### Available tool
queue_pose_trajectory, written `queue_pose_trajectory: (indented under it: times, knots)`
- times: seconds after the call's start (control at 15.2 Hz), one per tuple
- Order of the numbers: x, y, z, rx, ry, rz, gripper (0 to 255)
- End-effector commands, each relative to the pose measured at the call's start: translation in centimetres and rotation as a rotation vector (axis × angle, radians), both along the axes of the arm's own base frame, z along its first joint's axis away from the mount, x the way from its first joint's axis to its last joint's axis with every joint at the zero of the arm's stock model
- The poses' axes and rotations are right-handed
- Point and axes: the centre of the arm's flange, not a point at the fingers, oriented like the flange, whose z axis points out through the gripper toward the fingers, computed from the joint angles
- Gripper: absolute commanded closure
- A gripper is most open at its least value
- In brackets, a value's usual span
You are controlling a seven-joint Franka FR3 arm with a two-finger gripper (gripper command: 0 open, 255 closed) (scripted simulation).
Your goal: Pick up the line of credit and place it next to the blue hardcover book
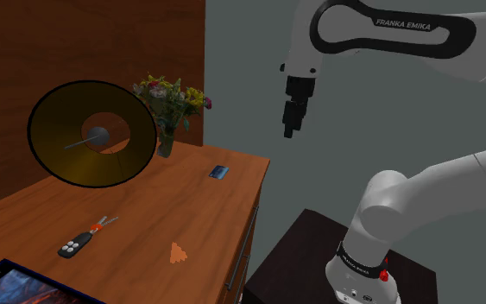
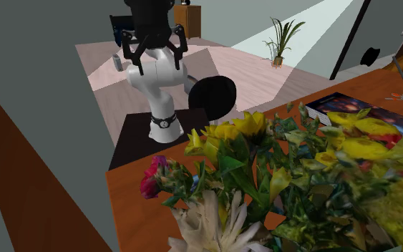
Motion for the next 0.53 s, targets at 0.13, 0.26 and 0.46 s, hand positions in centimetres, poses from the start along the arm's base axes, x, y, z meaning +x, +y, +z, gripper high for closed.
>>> queue_pose_trajectory:
  times: [0.13, 0.26, 0.46]
  knots:
    - [2.3, 1.2, -1.2, 0.022, 0.047, -0.118, 0]
    - [4.6, 2.3, -2.5, 0.045, 0.094, -0.236, 0]
    - [8.2, 3.3, -4.5, 0.078, 0.164, -0.414, 0]
